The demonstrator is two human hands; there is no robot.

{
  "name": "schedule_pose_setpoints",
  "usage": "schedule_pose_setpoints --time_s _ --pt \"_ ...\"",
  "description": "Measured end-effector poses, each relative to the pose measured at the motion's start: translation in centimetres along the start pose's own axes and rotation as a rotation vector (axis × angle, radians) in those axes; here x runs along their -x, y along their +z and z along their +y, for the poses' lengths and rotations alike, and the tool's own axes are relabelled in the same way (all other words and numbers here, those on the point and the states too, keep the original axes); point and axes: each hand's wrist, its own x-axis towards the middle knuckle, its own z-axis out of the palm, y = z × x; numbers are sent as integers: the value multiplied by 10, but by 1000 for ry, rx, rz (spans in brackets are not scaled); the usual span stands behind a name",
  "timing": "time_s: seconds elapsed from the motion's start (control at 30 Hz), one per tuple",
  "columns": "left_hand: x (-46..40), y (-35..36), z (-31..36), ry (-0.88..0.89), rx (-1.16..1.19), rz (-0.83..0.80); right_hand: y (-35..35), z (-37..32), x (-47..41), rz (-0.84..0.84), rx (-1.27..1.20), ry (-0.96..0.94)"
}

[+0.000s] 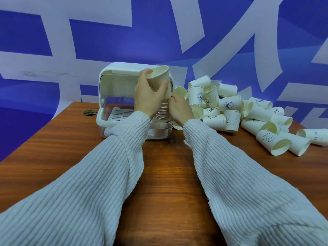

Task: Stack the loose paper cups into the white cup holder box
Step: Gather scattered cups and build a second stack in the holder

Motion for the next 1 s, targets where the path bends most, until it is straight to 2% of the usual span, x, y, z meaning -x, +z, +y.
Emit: schedule_pose_setpoints --time_s 0.23,0.33,0.5,0.67,0.73,0.83,0.9,0.93,1.0 --pt "1 -4 -8 -15 -82 -9 3 -2 10 -36 -196 2" --pt "1 -3 -13 22 -192 -97 3 -1 10 -75 -225 2" --pt "2 -4 -28 -29 -360 -262 2 9 7 -108 -333 -26" --pt "6 -2 -32 -39 -426 -284 3 11 4 -147 -317 19" --pt "6 -2 -33 -28 -501 -306 4 13 9 -76 -292 32" --pt "0 -6 -26 -33 -589 -351 2 19 22 251 -343 45" --pt "-7 -7 -20 -49 -647 -413 -4 27 26 387 -275 67" --pt "-9 -8 -16 -56 -658 -446 -7 35 28 397 -194 78" --pt "-9 -9 -14 -56 -669 -480 -14 52 32 311 8 49"
